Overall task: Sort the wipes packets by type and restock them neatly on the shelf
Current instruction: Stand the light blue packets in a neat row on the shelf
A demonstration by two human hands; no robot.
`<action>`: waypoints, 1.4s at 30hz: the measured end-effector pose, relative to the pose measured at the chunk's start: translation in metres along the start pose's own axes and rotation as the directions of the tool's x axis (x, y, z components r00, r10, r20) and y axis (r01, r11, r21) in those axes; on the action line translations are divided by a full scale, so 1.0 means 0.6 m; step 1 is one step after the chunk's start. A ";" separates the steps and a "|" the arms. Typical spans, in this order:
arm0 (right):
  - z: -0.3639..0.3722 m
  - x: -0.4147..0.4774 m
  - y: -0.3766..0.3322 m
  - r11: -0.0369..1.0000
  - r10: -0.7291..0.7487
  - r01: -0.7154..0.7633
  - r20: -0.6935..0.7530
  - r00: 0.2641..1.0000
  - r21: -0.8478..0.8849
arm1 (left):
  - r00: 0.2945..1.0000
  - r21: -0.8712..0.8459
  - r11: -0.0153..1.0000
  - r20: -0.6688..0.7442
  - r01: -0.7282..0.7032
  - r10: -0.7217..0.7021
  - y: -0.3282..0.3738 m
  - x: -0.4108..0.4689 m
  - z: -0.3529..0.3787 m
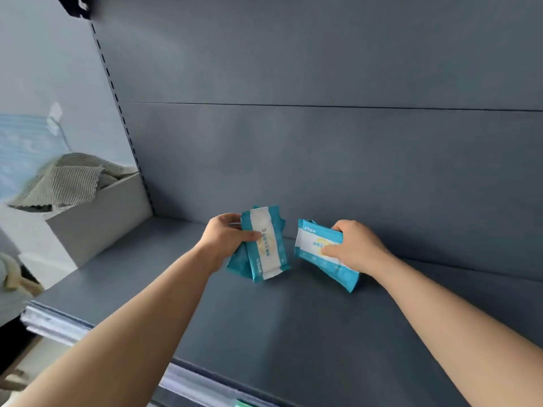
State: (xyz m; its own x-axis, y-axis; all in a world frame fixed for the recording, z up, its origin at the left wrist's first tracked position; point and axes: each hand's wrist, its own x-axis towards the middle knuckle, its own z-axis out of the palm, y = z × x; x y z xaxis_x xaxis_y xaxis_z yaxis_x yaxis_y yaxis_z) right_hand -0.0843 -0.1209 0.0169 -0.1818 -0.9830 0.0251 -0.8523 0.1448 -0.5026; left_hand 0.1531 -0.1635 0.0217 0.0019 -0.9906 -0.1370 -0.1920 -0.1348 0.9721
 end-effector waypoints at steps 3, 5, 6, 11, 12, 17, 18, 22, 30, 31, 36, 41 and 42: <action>0.015 0.014 -0.020 0.997 0.035 -0.036 -0.024 0.999 -0.071 | 0.993 0.061 0.998 0.117 -0.016 0.009 0.002 0.045 -0.018; 0.026 0.020 -0.032 0.982 0.044 -0.053 -0.051 0.998 -0.182 | 0.981 0.076 0.997 0.194 -0.011 -0.004 -0.001 0.070 -0.027; 0.032 0.022 -0.036 0.972 0.048 -0.062 -0.067 0.997 -0.227 | 0.974 0.075 0.997 0.227 -0.005 -0.012 -0.004 0.082 -0.030; 0.053 0.024 -0.064 0.999 -0.032 0.032 -0.135 0.990 0.002 | 0.938 0.063 0.998 0.345 -0.001 -0.021 -0.013 0.117 -0.042; 0.057 0.025 -0.077 0.989 -0.044 0.058 -0.105 0.994 0.136 | 0.931 0.051 0.999 0.366 -0.006 -0.013 -0.013 0.120 -0.043; 0.081 0.046 -0.114 0.930 -0.026 0.024 0.001 1.000 0.367 | 0.889 -0.051 0.999 0.457 -0.011 0.034 -0.010 0.118 -0.047; 0.082 0.051 -0.111 0.925 -0.010 0.009 0.000 1.000 0.380 | 0.884 -0.078 0.997 0.466 -0.012 0.047 -0.011 0.120 -0.050; 0.065 0.056 -0.095 0.900 0.022 -0.029 0.020 1.000 0.434 | 0.888 -0.110 0.994 0.454 -0.024 0.072 -0.014 0.133 -0.073; 0.030 0.067 -0.053 0.852 0.130 -0.114 0.004 0.992 0.511 | 0.910 -0.082 0.997 0.413 0.007 0.028 -0.012 0.132 -0.096; 0.033 0.069 -0.050 0.844 0.143 -0.128 0.013 0.990 0.521 | 0.905 -0.160 0.984 0.424 0.074 0.001 -0.008 0.130 -0.093; 0.046 0.069 -0.052 0.838 0.154 -0.156 0.049 0.987 0.523 | 0.910 0.052 0.983 0.389 -0.175 0.142 -0.027 0.134 -0.086; 0.053 0.060 -0.074 0.803 0.159 -0.136 0.011 0.987 0.580 | 0.904 0.261 0.915 0.380 -0.308 0.196 -0.054 0.151 -0.114; 0.056 0.058 -0.079 0.786 0.169 -0.142 0.012 0.986 0.601 | 0.912 0.279 0.917 0.374 -0.285 0.169 -0.055 0.153 -0.121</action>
State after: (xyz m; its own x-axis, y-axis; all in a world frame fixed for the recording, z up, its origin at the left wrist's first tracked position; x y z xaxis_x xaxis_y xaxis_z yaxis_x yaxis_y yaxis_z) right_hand -0.0337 -0.1655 0.0129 -0.3177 -0.9456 -0.0702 -0.3492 0.1855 -0.9185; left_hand 0.2308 -0.2517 -0.0092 -0.3981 -0.9168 -0.0320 -0.4507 0.1651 0.8773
